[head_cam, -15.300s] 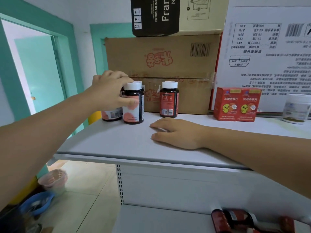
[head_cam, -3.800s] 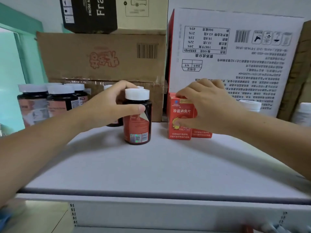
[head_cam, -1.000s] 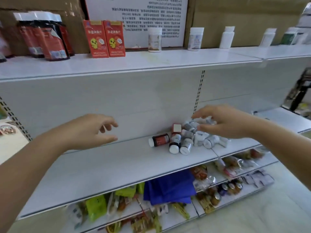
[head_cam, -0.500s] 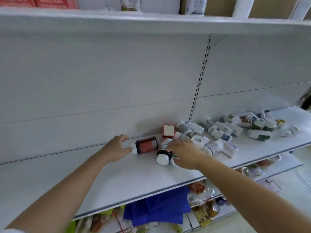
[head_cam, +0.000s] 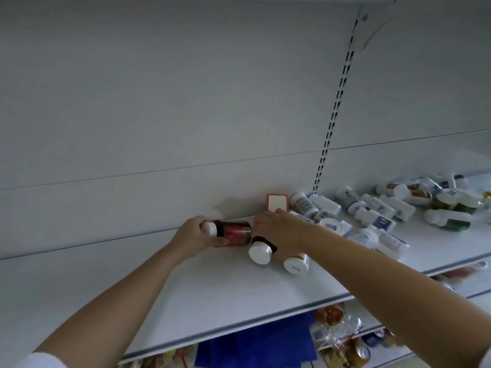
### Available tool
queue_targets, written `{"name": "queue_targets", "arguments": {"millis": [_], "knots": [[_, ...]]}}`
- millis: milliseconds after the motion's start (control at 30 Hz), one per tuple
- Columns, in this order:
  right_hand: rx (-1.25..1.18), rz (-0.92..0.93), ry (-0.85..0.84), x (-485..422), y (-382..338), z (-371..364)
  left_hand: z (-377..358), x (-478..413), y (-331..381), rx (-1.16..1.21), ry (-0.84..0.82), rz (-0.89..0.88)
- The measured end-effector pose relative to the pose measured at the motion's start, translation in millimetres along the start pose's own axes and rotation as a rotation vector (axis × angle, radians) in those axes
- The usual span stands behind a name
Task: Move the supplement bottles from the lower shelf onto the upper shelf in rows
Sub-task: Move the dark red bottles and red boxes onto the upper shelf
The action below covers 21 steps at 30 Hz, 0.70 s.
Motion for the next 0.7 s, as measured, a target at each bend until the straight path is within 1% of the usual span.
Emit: {"name": "queue_targets", "arguments": {"millis": [67,133,200,233,267,300,333,367,433,500,567,633,700], "knots": [[-0.389,-0.086,0.137,12.3,3.0,3.5,9.8,23.0,4.1,0.167,0.071,-0.055],[-0.841,-0.193,0.324,28.7,-3.3,14.0,20.4,47.7,10.3,0.351,0.138,-0.115],[-1.351,-0.21,0.526,42.3,-20.2,29.9,34.3,73.0,20.9,0.548,0.154,-0.17],[-1.583,-0.207,0.594,49.5,-30.9,39.6,41.2,85.5,28.8,0.642,0.136,-0.193],[-1.794,-0.207,0.627,57.8,-44.3,51.4,49.3,100.6,37.6,0.726,0.115,-0.213],[-1.987,-0.198,0.617,67.4,-58.6,64.4,57.7,118.3,48.5,0.799,0.098,-0.23],[-2.136,-0.18,0.57,78.5,-73.9,78.9,64.8,136.6,59.3,0.867,0.085,-0.251],[-2.23,-0.147,0.502,91.5,-91.1,97.3,72.2,158.2,70.4,0.922,0.069,-0.28],[-2.276,-0.045,0.416,116.5,-123.0,134.5,84.3,202.1,90.8,0.998,0.014,-0.336],[-2.211,0.068,0.391,140.6,-153.1,172.6,94.9,245.0,107.4,1.045,-0.06,-0.351],[-2.114,0.128,0.381,164.6,-182.7,211.0,110.2,286.0,120.7,1.034,-0.092,-0.327],[-2.05,0.168,0.384,182.8,-209.1,244.0,132.1,322.8,129.3,1.007,-0.05,-0.318],[-2.027,0.249,0.373,193.7,-231.7,272.4,158.3,356.0,137.0,0.977,0.029,-0.336]]}}
Point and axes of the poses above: each hand's wrist, its own x-axis away from the middle knuckle, its own z-axis out of the back of the hand, y = z × x, the point moved 3 cm from there along -x, towards the middle knuckle, and after that the axes turned 13 degrees about -y, right-handed, at the moved point
